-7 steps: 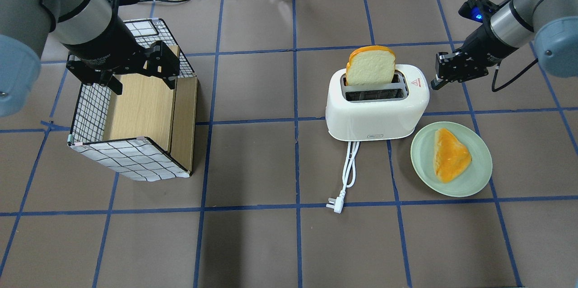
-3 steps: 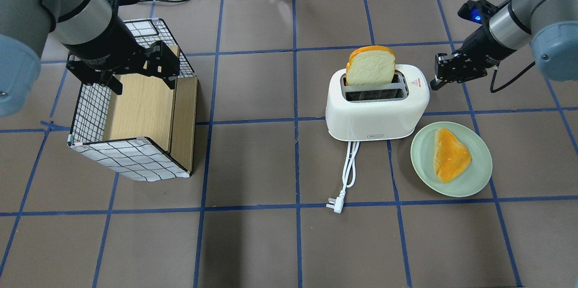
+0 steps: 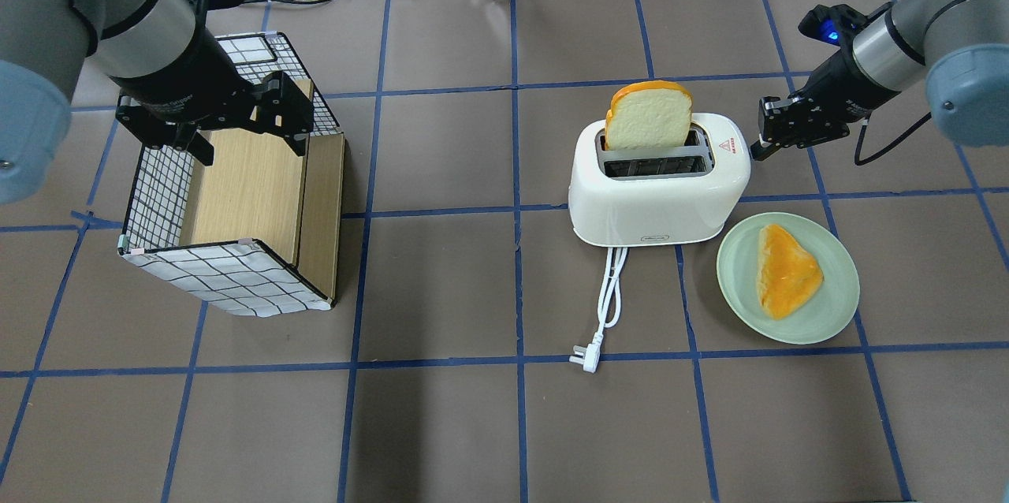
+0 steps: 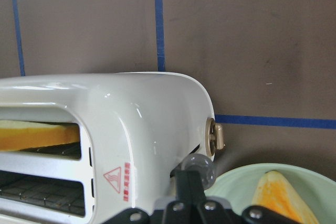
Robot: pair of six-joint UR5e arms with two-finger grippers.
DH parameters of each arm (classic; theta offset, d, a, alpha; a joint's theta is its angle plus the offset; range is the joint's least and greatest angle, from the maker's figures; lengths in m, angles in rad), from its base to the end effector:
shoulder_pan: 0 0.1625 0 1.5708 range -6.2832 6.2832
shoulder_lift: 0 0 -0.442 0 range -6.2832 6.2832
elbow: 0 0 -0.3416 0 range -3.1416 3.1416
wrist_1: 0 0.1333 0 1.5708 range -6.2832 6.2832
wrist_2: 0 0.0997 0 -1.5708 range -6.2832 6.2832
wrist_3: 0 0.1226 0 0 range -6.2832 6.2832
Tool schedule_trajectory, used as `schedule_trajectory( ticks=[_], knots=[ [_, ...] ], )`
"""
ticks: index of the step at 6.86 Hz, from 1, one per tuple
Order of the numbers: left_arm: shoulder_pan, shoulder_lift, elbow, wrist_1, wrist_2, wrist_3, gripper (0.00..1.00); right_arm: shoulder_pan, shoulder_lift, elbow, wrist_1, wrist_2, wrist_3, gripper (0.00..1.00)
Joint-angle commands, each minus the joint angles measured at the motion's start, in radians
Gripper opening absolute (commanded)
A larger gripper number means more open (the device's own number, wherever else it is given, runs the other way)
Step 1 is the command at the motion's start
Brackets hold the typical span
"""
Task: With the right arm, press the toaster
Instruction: 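Press the toaster lever downward with the right gripper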
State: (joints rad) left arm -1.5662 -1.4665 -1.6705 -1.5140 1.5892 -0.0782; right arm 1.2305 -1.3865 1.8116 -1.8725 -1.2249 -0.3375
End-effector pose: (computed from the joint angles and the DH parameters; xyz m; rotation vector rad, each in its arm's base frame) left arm -0.1292 -0.4032 0.4874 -0.1302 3.1212 -0.0969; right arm 0.0057 -0.5080 0.3294 0.0338 2.7750 0.0005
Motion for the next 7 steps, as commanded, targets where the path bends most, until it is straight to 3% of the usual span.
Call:
schedule_trajectory(
  ticks=[1,7],
  knots=[
    [0.000,0.000,0.000,0.000,0.000,0.000,1.00,-0.002,0.009,0.005,-0.011,0.001,0.000,0.00],
    [0.000,0.000,0.000,0.000,0.000,0.000,1.00,-0.002,0.030,0.005,-0.016,0.001,0.000,0.00]
  ],
)
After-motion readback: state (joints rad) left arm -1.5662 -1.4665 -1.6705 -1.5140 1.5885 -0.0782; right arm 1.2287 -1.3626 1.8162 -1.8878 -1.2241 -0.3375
